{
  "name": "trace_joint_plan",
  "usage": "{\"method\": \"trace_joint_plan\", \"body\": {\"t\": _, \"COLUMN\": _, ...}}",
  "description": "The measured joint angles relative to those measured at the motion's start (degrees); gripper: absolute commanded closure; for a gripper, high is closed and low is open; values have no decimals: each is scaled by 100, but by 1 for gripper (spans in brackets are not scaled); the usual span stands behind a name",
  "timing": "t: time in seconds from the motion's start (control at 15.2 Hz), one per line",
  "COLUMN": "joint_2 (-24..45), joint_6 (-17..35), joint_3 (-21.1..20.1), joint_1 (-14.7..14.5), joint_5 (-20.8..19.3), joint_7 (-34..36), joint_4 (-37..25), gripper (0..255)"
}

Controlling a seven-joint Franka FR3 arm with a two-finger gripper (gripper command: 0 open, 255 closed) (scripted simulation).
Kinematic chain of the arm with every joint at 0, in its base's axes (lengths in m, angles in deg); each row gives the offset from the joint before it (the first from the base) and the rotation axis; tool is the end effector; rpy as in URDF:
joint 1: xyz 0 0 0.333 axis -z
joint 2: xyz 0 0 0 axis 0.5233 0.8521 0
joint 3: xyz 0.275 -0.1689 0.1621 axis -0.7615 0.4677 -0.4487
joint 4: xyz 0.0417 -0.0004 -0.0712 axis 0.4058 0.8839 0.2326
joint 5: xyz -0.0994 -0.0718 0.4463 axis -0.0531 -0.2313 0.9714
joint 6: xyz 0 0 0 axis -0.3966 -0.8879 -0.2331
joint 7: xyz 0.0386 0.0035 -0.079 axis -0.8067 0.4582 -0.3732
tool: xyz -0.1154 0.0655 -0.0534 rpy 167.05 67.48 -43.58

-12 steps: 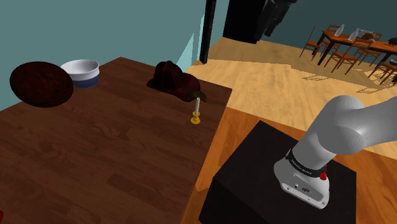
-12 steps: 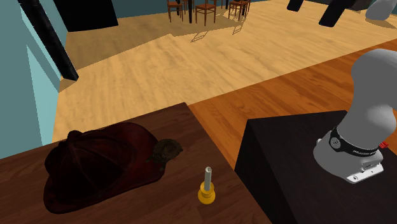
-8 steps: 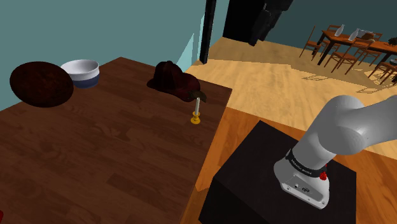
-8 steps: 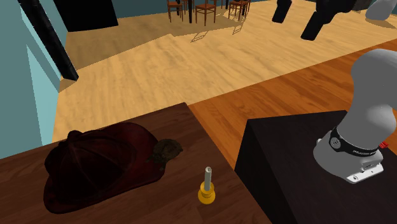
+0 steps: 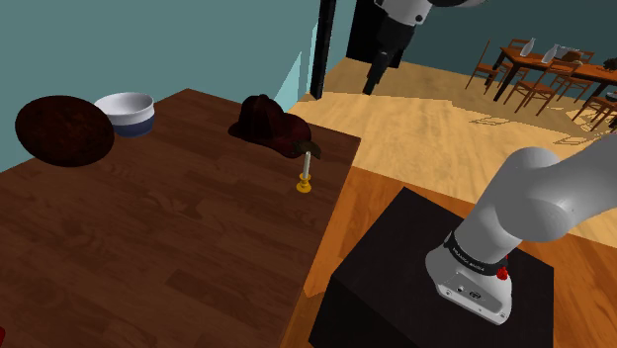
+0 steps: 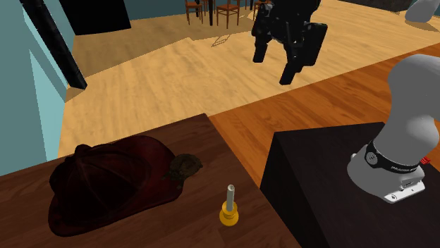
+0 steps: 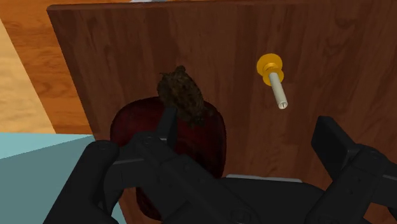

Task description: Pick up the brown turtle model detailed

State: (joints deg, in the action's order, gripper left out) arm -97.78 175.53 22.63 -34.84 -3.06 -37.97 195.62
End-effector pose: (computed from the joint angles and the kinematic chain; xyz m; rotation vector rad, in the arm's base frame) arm 0.4358 -0.0423 0.5387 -3.0997 -0.4223 -0.2539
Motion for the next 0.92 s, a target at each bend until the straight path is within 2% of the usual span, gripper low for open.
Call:
{"method": "trace_joint_plan", "body": {"t": 0.53, "joint_2": 1538, "joint_6": 1183, "joint_3": 498, "joint_1": -353, "joint_5": 103, "joint_7": -1470, "joint_4": -219, "gripper": 0}}
{"method": "trace_joint_plan", "body": {"t": 0.92, "joint_2": 2864, "joint_6": 1871, "joint_3": 735, "joint_1": -565, "joint_5": 456, "joint_7": -2679, "joint_4": -709, "gripper": 0}}
